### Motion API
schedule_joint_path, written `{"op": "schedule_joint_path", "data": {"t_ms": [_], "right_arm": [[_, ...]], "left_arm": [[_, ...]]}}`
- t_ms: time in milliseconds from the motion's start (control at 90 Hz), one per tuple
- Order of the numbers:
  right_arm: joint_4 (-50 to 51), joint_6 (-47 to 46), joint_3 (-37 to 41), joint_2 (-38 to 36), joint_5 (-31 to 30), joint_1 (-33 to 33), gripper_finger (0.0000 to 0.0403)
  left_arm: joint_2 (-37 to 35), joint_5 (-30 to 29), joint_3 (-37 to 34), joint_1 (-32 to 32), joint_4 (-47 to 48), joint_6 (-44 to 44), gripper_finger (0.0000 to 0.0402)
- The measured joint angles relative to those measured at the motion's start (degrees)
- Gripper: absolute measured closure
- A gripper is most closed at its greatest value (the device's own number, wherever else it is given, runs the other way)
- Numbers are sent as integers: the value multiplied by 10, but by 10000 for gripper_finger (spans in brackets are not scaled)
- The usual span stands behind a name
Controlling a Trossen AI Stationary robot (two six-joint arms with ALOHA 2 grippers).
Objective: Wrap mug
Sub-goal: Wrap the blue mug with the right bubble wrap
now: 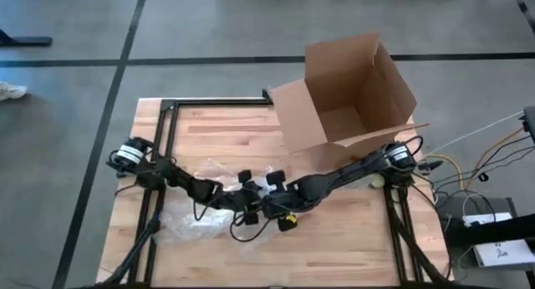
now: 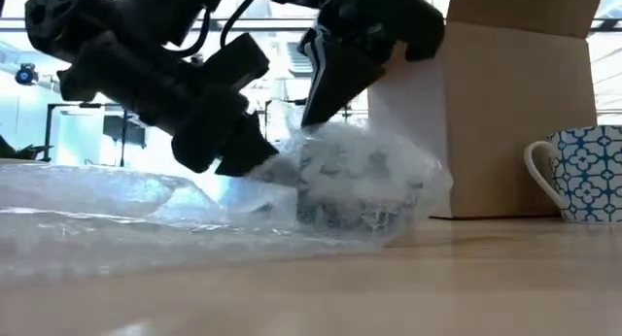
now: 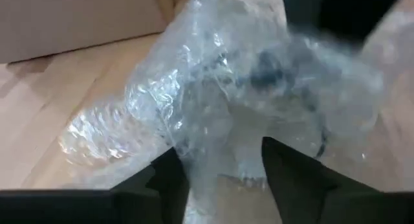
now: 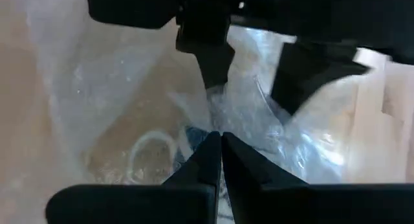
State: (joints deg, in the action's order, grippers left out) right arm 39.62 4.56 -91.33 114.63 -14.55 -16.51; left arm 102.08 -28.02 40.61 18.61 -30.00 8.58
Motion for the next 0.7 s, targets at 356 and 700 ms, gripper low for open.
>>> {"op": "schedule_joint_path", "data": {"t_ms": [356, 700], "right_arm": [[-44, -7, 1, 21, -10, -5, 403], [-59, -17, 1, 35, -67, -4, 403]], "left_arm": [[-1, 59, 6, 0, 49, -18, 152], [-9, 82, 5, -1, 44, -11, 239]]}}
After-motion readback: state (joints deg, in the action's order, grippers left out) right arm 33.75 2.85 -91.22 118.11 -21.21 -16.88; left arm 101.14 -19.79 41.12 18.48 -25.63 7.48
